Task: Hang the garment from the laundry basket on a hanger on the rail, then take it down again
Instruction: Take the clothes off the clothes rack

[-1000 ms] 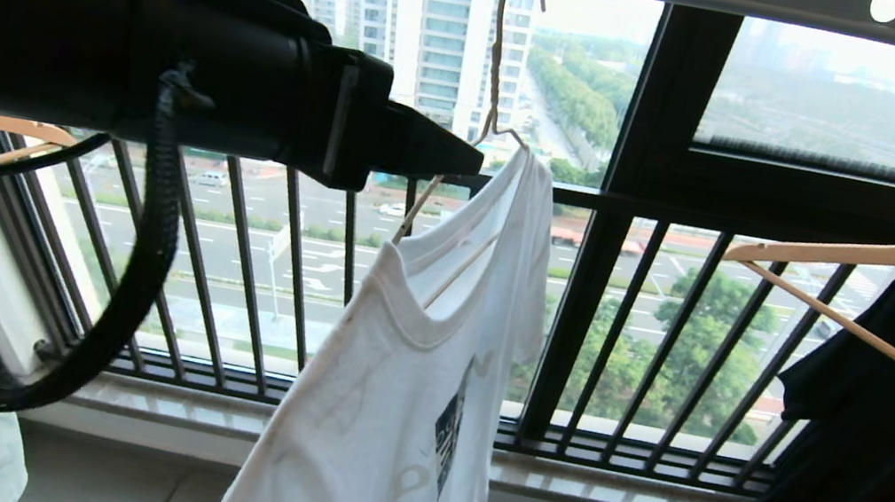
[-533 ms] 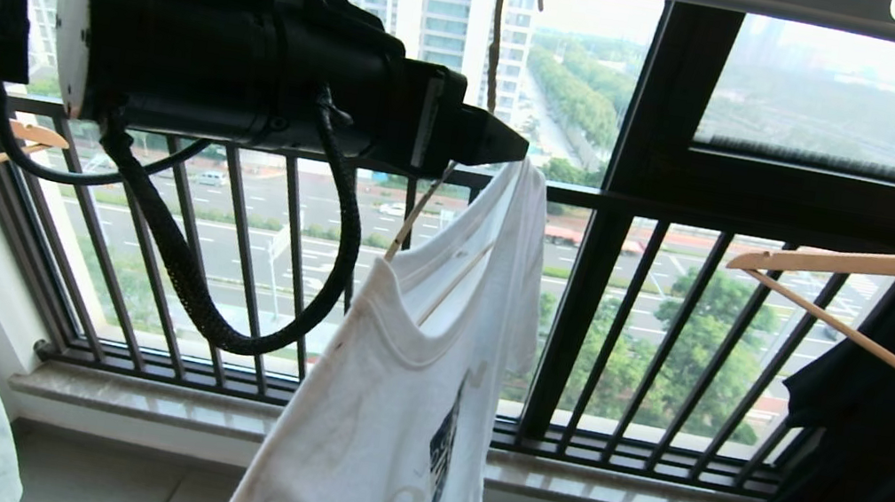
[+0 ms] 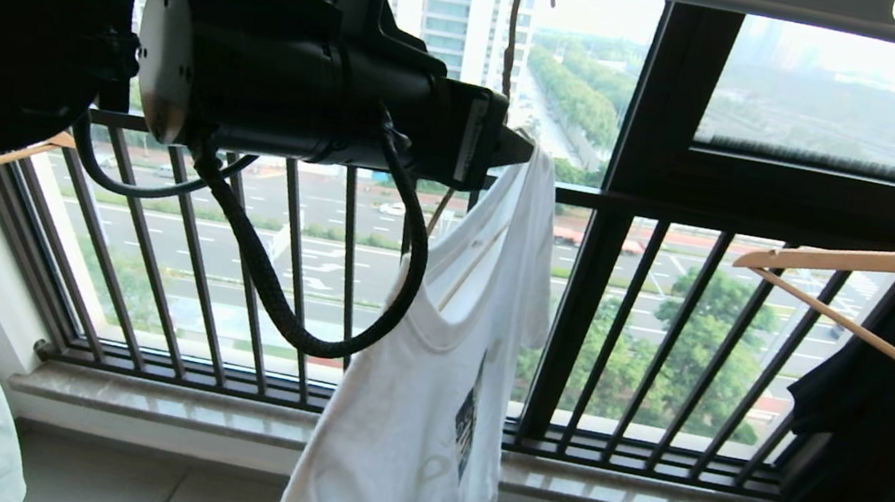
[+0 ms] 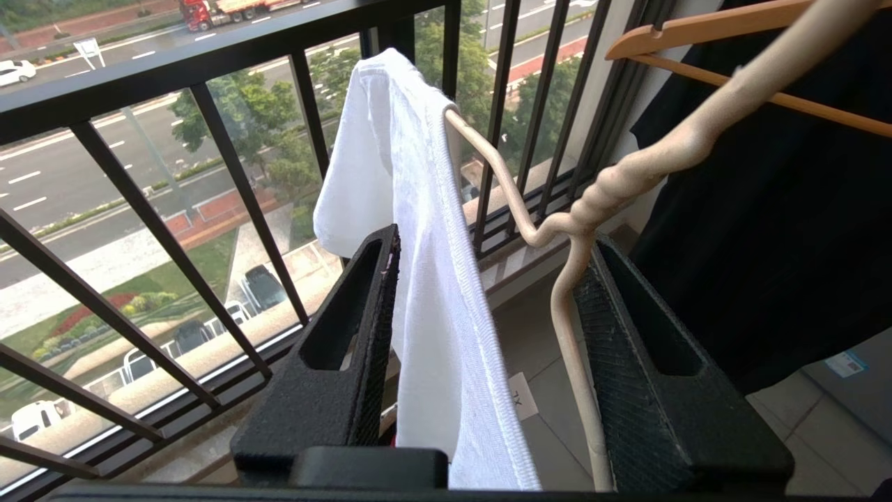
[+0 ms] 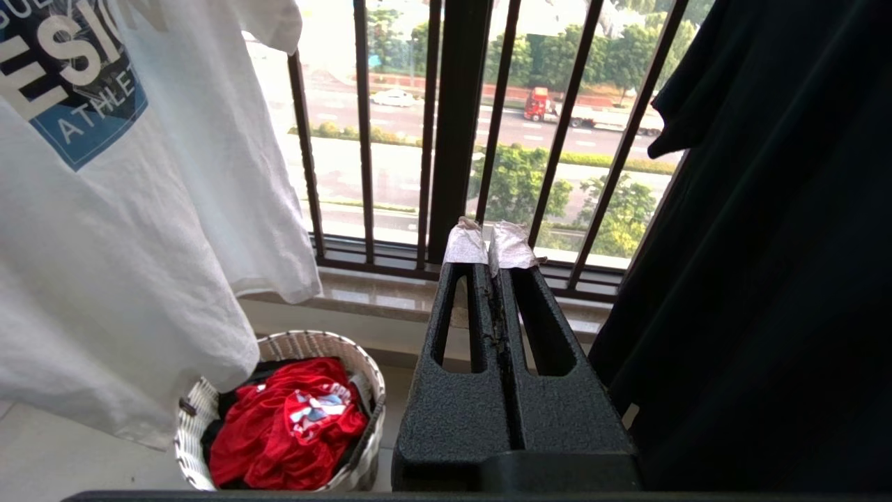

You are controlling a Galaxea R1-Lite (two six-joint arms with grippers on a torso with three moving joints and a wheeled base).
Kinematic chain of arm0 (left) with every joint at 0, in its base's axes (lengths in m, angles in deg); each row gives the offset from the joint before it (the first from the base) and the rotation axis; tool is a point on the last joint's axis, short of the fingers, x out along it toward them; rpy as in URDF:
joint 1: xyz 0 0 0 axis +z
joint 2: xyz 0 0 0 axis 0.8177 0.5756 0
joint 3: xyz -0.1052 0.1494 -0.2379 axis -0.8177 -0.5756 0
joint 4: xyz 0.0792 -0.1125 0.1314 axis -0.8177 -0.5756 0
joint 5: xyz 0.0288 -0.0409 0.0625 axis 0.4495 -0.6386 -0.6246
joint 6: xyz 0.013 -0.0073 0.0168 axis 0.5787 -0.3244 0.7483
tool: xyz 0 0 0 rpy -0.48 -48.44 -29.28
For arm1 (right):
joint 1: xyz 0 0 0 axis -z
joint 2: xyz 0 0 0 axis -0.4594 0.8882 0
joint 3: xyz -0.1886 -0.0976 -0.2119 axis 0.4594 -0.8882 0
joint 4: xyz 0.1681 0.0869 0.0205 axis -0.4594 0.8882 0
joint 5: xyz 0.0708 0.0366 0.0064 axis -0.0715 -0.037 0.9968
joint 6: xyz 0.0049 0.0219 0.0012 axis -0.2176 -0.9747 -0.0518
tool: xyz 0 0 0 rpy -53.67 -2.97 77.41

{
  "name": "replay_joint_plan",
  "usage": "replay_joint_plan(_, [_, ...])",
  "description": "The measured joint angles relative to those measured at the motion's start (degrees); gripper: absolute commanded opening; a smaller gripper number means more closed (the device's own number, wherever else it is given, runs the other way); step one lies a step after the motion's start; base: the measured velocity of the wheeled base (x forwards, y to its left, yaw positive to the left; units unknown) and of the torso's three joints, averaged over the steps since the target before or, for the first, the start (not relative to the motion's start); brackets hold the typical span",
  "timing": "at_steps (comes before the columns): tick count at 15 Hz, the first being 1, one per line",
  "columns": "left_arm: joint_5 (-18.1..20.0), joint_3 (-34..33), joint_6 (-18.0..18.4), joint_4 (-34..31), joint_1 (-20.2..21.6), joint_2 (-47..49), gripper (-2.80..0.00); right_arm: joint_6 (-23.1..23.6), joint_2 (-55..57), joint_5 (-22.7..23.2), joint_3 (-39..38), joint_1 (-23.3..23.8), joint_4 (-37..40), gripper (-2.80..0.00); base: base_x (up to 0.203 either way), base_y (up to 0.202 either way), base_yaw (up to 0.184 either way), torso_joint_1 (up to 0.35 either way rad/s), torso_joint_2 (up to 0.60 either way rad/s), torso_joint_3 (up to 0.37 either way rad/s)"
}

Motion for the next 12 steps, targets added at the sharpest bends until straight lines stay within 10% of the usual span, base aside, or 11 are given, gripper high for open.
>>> replay_joint_plan(12, [-2.4,0.2,1.0,-0.4,0.1,-2.1,-2.8,0.0,0.0,0.0,0.0,0.0,0.1,-2.8,0.0,0.0,0.0,0.0,0.0,0.0])
